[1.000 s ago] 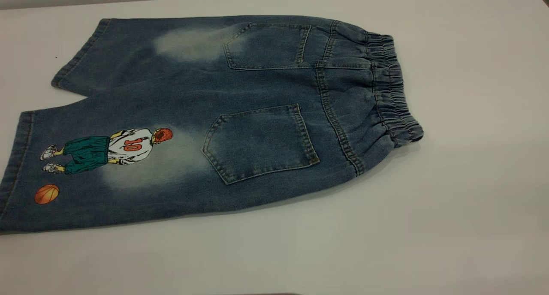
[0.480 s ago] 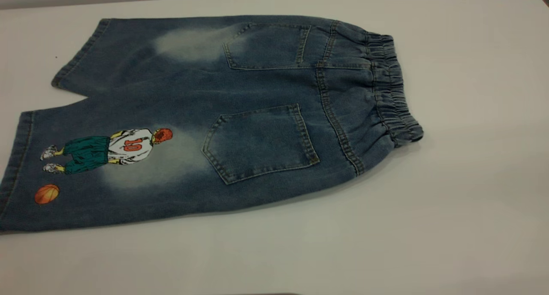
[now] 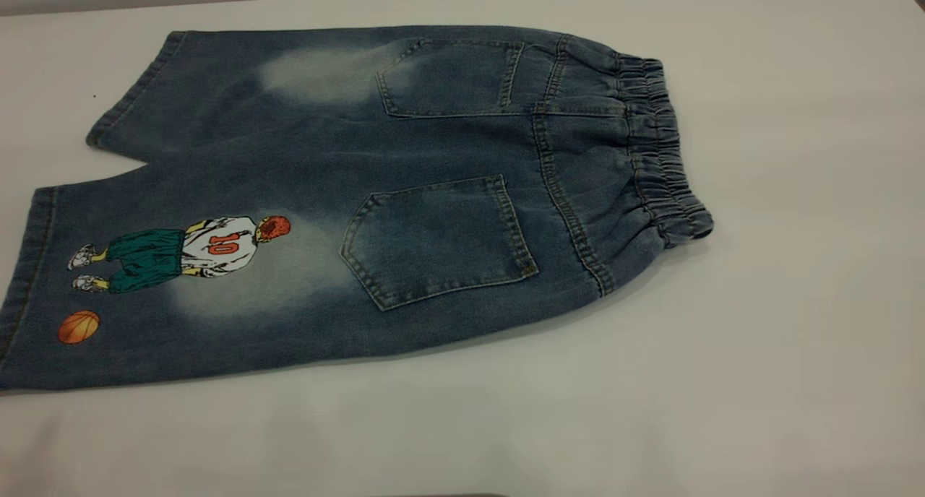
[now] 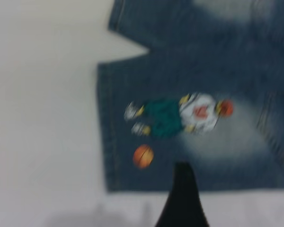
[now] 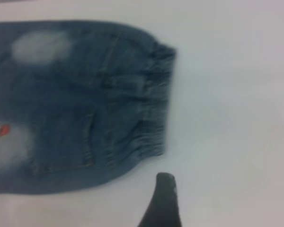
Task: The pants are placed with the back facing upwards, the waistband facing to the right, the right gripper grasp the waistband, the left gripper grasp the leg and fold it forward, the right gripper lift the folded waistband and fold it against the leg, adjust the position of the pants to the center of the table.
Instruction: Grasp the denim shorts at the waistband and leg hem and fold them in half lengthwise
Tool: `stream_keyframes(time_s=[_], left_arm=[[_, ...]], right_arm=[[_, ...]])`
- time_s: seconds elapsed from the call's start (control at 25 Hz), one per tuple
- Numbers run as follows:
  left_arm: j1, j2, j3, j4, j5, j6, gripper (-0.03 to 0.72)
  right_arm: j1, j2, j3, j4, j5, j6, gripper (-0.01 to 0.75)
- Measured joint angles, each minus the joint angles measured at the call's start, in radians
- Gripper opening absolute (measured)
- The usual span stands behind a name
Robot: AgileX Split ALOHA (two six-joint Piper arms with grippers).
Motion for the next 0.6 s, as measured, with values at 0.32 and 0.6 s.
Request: stream_keyframes(time_s=[0.32,0.6], left_arm=[[0.0,0.283,0.0,-0.068,-0.294,0.0,0.511],[0.0,0.445,-0.056,-0.068,-0.37,0.05,0.511]], right_arm=[[0.0,0.346,0.0,0.309,-0.066,-0.243,0.564],[0.0,0.616,0.0,0.618,-0.091,-0.497,0.597]])
